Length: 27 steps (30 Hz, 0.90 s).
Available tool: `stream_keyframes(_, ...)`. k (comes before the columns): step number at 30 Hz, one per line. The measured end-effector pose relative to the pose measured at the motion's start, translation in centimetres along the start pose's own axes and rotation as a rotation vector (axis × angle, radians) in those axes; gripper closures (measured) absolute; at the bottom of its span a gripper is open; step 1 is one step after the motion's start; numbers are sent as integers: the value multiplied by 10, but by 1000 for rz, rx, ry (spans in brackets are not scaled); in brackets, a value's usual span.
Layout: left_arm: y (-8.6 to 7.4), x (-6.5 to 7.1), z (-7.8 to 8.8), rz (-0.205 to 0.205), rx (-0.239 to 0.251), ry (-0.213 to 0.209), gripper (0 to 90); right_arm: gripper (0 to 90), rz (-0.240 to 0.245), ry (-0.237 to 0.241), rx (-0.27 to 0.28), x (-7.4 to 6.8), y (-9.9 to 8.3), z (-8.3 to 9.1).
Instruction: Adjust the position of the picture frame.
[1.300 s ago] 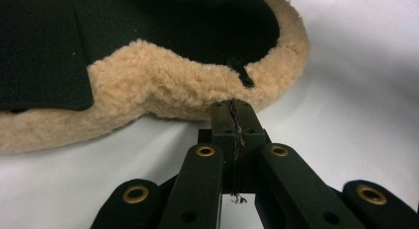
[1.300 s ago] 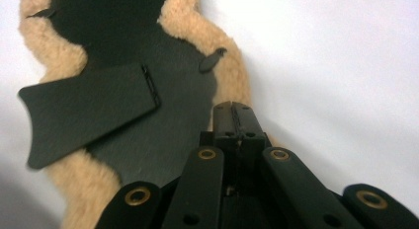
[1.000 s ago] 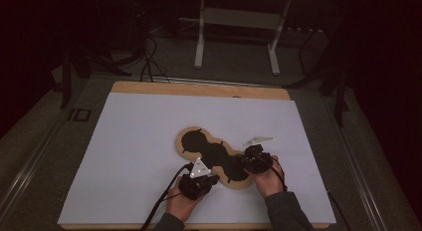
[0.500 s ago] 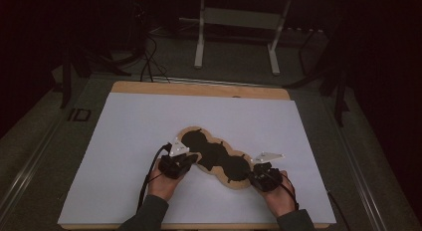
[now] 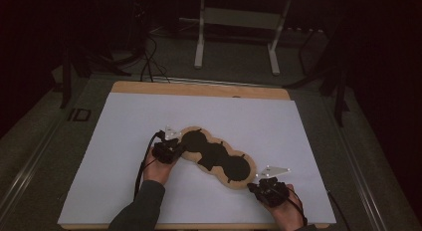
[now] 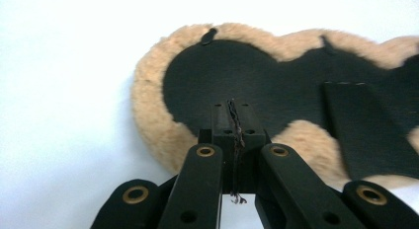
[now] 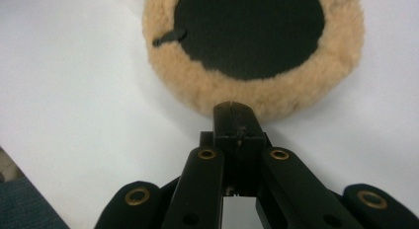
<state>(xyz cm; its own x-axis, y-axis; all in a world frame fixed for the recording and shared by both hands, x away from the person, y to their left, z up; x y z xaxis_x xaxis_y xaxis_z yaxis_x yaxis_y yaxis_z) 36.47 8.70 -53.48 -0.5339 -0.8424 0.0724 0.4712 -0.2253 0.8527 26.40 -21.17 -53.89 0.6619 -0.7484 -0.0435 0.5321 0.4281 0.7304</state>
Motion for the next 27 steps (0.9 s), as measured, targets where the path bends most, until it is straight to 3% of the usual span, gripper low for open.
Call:
stream_keyframes(5, 2, -4, -9, -1, -16, 19, 900, 900, 8, 8, -15, -4, -4, -1)
stream_keyframes(16, -1, -3, -16, -67, -39, 34, 900, 900, 55, 33, -25, -22, -3, -9)
stream_keyframes(27, -6, -2, -10, -70, -60, 62, 900, 900, 29, 2, -29, -15, -2, -14)
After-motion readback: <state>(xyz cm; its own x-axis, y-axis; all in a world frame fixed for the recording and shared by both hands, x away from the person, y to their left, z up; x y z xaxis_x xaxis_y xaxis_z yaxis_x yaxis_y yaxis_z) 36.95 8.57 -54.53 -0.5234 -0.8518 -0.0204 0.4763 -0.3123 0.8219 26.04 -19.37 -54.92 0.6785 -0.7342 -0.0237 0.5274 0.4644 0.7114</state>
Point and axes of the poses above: each handheld gripper's, and its own axes: z roughly backward along the jaws, y roughly out of its top, x roughly to its right, the point moved 4 cm from there along -z, roughly forward along the jaws, and after that the axes turned 9 degrees about x, right-handed, at the moved point
